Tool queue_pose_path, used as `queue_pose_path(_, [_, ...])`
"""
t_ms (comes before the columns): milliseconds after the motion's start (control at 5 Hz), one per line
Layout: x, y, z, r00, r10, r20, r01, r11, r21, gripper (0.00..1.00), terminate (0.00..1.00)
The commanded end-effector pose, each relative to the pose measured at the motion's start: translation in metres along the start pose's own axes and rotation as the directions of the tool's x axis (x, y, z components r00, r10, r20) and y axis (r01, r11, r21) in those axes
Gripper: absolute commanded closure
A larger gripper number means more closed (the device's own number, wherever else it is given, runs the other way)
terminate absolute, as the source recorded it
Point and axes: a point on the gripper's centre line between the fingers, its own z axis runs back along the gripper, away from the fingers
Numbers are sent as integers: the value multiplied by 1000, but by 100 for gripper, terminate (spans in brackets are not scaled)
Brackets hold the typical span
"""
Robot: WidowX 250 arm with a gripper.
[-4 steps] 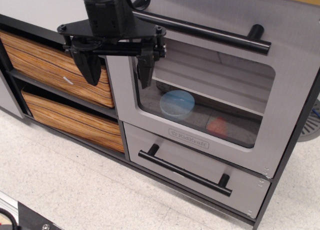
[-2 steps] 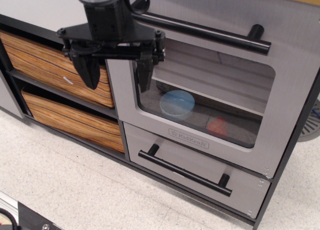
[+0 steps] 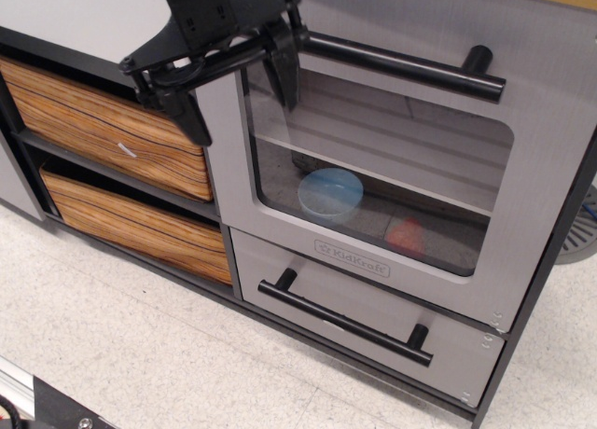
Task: Open oven
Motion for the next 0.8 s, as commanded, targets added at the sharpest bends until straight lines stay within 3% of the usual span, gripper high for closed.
queue_pose_path(0, [36, -23, 14, 914, 398, 82, -381, 910, -165, 0, 0])
queue_pose_path(200, [46, -27, 15, 851, 521, 65, -492, 834, -248, 0, 0])
queue_pose_path(600, [54, -32, 3, 802, 596, 43, -567, 782, -260, 0, 0])
